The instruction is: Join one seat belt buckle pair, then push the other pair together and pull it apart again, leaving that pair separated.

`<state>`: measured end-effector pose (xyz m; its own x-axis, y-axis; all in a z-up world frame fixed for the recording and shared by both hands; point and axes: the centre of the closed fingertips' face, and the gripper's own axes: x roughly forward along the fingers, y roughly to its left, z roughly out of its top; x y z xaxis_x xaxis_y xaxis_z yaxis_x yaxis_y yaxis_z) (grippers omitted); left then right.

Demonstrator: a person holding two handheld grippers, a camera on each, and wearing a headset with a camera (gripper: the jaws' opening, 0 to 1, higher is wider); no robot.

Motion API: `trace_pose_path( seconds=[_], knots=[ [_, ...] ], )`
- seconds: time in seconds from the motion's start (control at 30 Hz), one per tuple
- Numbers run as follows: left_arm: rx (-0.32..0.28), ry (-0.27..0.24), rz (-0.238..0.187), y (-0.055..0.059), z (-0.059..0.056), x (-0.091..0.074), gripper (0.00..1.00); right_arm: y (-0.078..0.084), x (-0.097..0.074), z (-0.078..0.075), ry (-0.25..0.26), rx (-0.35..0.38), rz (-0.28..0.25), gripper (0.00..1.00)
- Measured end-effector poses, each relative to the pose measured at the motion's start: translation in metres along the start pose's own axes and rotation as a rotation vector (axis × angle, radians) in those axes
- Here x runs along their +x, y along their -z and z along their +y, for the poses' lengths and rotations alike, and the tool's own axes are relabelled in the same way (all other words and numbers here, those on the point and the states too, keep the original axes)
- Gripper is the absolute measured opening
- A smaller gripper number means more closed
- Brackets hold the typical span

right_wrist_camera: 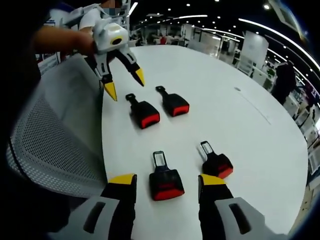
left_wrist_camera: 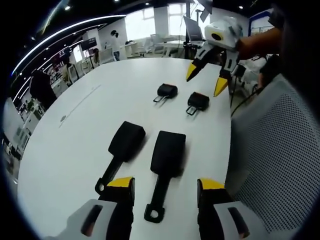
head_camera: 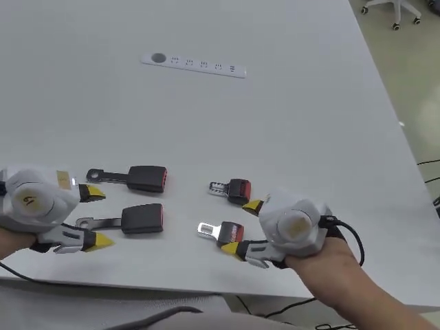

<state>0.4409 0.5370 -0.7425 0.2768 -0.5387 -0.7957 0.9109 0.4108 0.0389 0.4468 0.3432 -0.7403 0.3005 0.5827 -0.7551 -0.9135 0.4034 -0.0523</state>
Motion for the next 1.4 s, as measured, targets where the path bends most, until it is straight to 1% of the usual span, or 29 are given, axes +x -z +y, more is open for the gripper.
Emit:
trace_pose_path(
  seconds=[0.07,0.1,0.13,0.2,0.3,0.37,0.43,0.6,0.73,0.83,0.97,1.07,1.13,1.2,1.3,1.33,1.4],
  knots=[
    [0.017,0.011,0.015,0.000,0.001,0.006,0.50,0.001,0.002,0.001,-0.003,-0.010,0.003,0.46],
    [0.013,0.017,0.024,0.001,0.002,0.008,0.49,0.002,0.004,0.001,-0.010,-0.013,0.008,0.45],
    [0.013,0.021,0.031,0.001,0.003,0.010,0.48,0.002,0.004,0.002,-0.018,-0.016,0.011,0.43],
    [0.038,0.018,0.043,-0.001,0.005,0.013,0.44,0.004,0.007,0.004,-0.038,-0.015,0.018,0.39],
    [0.046,0.021,0.056,-0.002,0.009,0.019,0.42,0.009,0.013,0.004,-0.037,-0.033,0.030,0.37],
    [0.050,0.033,0.059,-0.005,0.009,0.023,0.42,0.010,0.013,0.005,-0.048,-0.036,0.035,0.35],
    [0.069,0.040,0.061,-0.009,0.007,0.026,0.42,0.010,0.014,0.005,-0.053,-0.041,0.039,0.34],
    [0.086,0.057,0.067,-0.011,0.009,0.035,0.42,0.012,0.016,0.002,-0.062,-0.059,0.060,0.34],
    [0.102,0.090,0.084,-0.011,0.004,0.042,0.42,0.017,0.019,-0.001,-0.075,-0.065,0.077,0.33],
    [0.118,0.107,0.088,-0.013,0.002,0.047,0.41,0.019,0.020,-0.001,-0.088,-0.069,0.089,0.33],
    [0.142,0.122,0.098,-0.014,0.003,0.053,0.40,0.022,0.023,0.000,-0.104,-0.075,0.102,0.34],
    [0.166,0.132,0.114,-0.013,0.002,0.055,0.39,0.025,0.027,0.002,-0.120,-0.084,0.111,0.32],
    [0.197,0.146,0.122,-0.013,0.001,0.056,0.38,0.028,0.028,0.003,-0.133,-0.103,0.124,0.31],
    [0.217,0.161,0.128,-0.013,0.000,0.057,0.37,0.027,0.028,0.004,-0.138,-0.110,0.126,0.31],
    [0.240,0.181,0.145,-0.009,-0.002,0.060,0.36,0.029,0.031,0.003,-0.156,-0.114,0.126,0.31],
    [0.256,0.179,0.147,-0.008,-0.001,0.061,0.36,0.030,0.032,0.003,-0.161,-0.115,0.127,0.31],
    [0.266,0.188,0.154,-0.007,-0.001,0.062,0.36,0.030,0.031,0.004,-0.173,-0.122,0.129,0.31]
  ],
)
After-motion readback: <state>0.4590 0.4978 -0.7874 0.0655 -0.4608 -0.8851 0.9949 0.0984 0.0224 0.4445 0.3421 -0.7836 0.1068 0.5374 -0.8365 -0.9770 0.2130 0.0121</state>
